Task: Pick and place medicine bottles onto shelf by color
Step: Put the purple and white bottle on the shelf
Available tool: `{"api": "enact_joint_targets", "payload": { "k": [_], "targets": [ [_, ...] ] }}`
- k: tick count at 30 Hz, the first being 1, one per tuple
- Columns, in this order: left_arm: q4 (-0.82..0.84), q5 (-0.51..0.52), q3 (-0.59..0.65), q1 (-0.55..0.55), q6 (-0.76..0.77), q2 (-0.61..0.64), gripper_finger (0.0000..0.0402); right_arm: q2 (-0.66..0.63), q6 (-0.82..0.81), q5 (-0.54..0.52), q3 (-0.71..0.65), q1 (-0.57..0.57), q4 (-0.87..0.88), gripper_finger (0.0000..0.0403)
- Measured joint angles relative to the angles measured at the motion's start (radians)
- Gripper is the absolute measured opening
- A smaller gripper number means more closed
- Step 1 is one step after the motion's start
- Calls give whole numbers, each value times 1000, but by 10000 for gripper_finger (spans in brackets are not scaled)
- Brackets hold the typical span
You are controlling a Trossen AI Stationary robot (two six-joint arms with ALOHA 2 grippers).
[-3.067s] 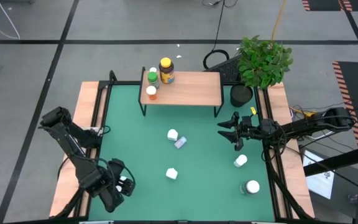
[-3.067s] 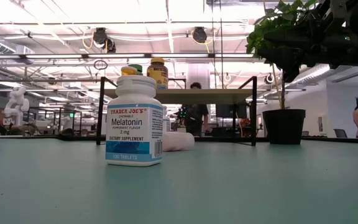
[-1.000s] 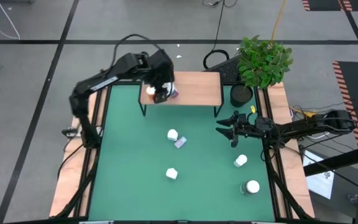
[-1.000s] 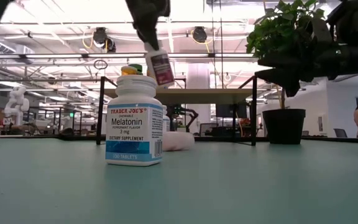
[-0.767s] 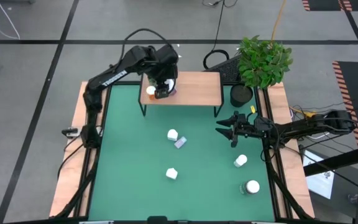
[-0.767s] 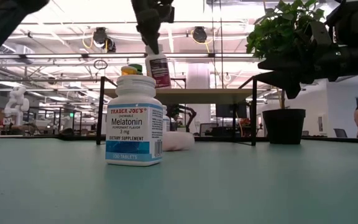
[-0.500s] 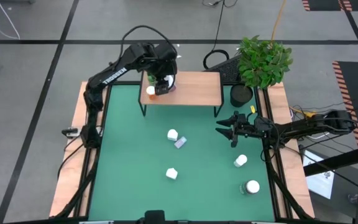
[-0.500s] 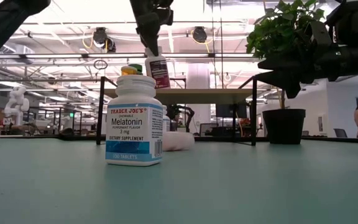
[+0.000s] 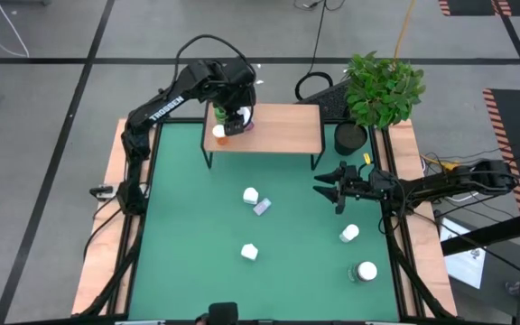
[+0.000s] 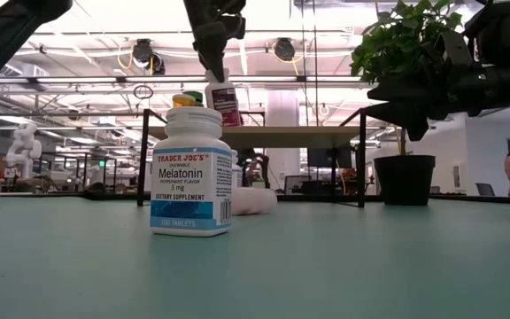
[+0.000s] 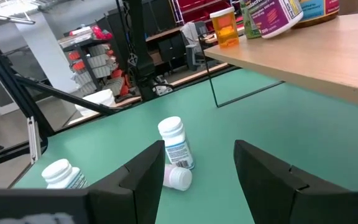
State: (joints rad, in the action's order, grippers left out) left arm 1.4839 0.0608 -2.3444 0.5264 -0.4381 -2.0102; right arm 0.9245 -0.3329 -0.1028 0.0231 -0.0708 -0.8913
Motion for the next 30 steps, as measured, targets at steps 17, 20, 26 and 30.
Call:
{"api": "enact_joint_targets", "payload": {
  "k": [17, 20, 26, 30],
  "targets": [
    [8, 8, 0, -4, 18, 0, 272, 0, 0, 0, 0, 0, 4, 187],
    [7, 20, 1, -4, 22, 0, 296, 0, -1, 0, 0, 0, 3, 187],
    [-2, 38, 1, -4, 33, 0, 337, 0, -7, 0, 0, 0, -1, 187],
    [-25, 72, 1, -4, 55, 0, 335, 0, -12, 0, 0, 0, -10, 187]
  ]
}}
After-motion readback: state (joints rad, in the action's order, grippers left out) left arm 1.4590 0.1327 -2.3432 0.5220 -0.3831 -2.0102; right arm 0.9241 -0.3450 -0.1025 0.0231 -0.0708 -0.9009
